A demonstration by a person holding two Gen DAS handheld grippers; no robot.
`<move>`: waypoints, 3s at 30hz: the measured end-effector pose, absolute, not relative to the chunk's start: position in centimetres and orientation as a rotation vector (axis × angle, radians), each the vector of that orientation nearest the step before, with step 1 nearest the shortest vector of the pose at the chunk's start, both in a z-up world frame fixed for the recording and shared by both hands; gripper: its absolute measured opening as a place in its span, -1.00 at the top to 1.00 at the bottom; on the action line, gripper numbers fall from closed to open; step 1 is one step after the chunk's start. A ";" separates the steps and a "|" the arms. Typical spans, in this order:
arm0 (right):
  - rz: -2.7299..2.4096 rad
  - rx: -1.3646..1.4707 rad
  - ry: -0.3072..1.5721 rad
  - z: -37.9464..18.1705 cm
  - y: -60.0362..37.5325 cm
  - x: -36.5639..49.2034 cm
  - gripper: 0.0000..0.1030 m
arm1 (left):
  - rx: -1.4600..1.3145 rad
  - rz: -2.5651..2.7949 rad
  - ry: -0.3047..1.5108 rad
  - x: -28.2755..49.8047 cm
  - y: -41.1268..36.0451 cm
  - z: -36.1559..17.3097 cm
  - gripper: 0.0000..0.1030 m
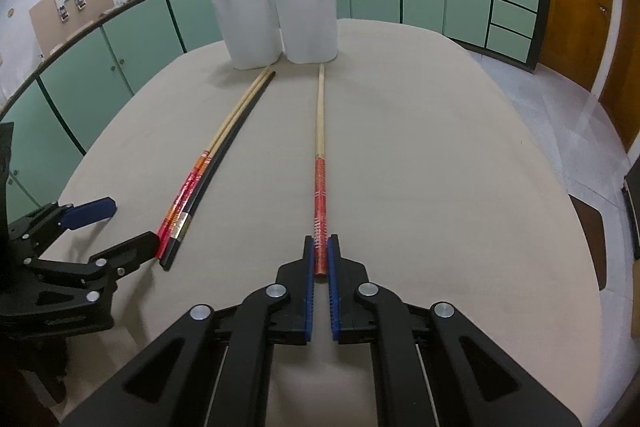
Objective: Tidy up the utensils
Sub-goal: 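Grasp another red-patterned chopstick with the left gripper while the right holds its own, then lift both red-patterned chopsticks and carry them over the white holder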
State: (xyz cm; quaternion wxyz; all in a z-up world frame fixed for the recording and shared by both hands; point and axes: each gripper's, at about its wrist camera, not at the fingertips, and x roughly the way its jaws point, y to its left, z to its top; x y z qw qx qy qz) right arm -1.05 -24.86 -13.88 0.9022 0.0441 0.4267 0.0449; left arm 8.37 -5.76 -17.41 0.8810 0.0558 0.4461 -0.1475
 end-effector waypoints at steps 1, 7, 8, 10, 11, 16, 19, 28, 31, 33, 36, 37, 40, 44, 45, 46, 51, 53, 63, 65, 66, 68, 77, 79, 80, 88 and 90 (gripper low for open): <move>0.093 0.092 0.882 -13.9 -24.9 -1.1 0.88 | 0.127 -0.298 0.930 8.4 -5.9 -17.4 -0.62; 0.109 0.097 0.882 -13.9 -25.0 -1.2 0.86 | 0.115 -0.281 0.926 8.4 -5.7 -17.3 -0.58; 0.117 0.098 0.880 -13.9 -25.0 -1.4 0.85 | 0.111 -0.279 0.925 8.4 -5.7 -17.3 -0.54; 0.138 0.097 0.878 -13.8 -24.9 -1.6 0.77 | 0.105 -0.278 0.921 8.3 -5.7 -17.3 -0.52; 0.142 0.094 0.877 -13.8 -24.8 -1.6 0.75 | 0.102 -0.277 0.919 8.3 -5.7 -17.3 -0.50; 0.157 0.075 0.876 -13.9 -24.6 -2.0 0.75 | 0.093 -0.274 0.914 8.2 -5.7 -17.2 -0.39; 0.166 0.075 0.878 -13.9 -24.8 -2.0 0.75 | 0.094 -0.277 0.913 8.2 -5.9 -17.2 -0.38; 0.171 0.080 0.881 -14.0 -24.8 -1.7 0.76 | 0.100 -0.286 0.907 8.2 -6.7 -17.2 -0.13; 0.167 0.077 0.881 -14.0 -24.8 -1.8 0.83 | 0.108 -0.298 0.903 8.1 -7.1 -17.1 0.10; 0.168 0.076 0.881 -14.0 -24.8 -1.8 0.87 | 0.110 -0.312 0.901 8.0 -7.5 -17.0 0.35; 0.170 0.083 0.880 -14.0 -24.8 -1.8 0.88 | 0.104 -0.328 0.901 7.9 -7.9 -17.1 0.60; 0.169 0.085 0.880 -14.0 -24.9 -1.8 0.89 | 0.104 -0.332 0.901 7.9 -8.0 -17.1 0.67; 0.167 0.082 0.876 -13.9 -24.7 -1.9 0.89 | 0.088 -0.346 0.905 7.9 -7.8 -17.0 0.86; 0.175 0.090 0.871 -13.7 -24.8 -2.0 0.89 | 0.077 -0.347 0.906 7.9 -7.5 -16.9 0.87; 0.175 0.093 0.867 -13.5 -24.9 -2.1 0.89 | 0.077 -0.346 0.905 7.8 -7.5 -16.8 0.87; 0.175 0.094 0.863 -13.3 -24.9 -2.1 0.89 | 0.076 -0.345 0.902 7.8 -7.4 -16.6 0.87; 0.173 0.097 0.835 -11.8 -25.5 -2.4 0.89 | 0.070 -0.325 0.852 7.3 -6.4 -14.5 0.90; 0.169 0.093 0.821 -11.0 -25.7 -2.5 0.89 | 0.067 -0.319 0.823 7.0 -6.0 -13.2 0.90; 0.183 0.108 0.719 -5.8 -27.0 -2.8 0.89 | 0.070 -0.330 0.649 6.3 -5.4 -6.4 0.90; 0.190 0.104 0.683 -4.3 -27.1 -2.6 0.89 | 0.073 -0.340 0.626 6.5 -5.4 -5.4 0.90; 0.194 0.105 0.673 -3.8 -27.2 -2.5 0.89 | 0.081 -0.343 0.609 6.7 -5.5 -4.9 0.90; 0.208 0.103 0.641 -2.3 -27.3 -2.2 0.89 | 0.093 -0.346 0.579 7.2 -5.8 -3.9 0.90; 0.246 0.056 0.537 3.7 -27.0 0.3 0.89 | 0.113 -0.373 0.475 9.0 -6.6 0.4 0.91; 0.260 0.053 0.525 4.8 -26.9 0.8 0.89 | 0.110 -0.382 0.458 9.3 -6.7 1.5 0.91; 0.265 0.049 0.520 5.4 -27.0 1.1 0.89 | 0.111 -0.385 0.450 9.5 -6.7 2.0 0.91; 0.303 0.019 0.464 9.4 -26.9 2.1 0.89 | 0.108 -0.426 0.398 9.6 -6.8 4.9 0.91; 0.308 0.013 0.440 10.8 -26.9 2.5 0.89 | 0.110 -0.431 0.371 9.7 -6.9 6.0 0.91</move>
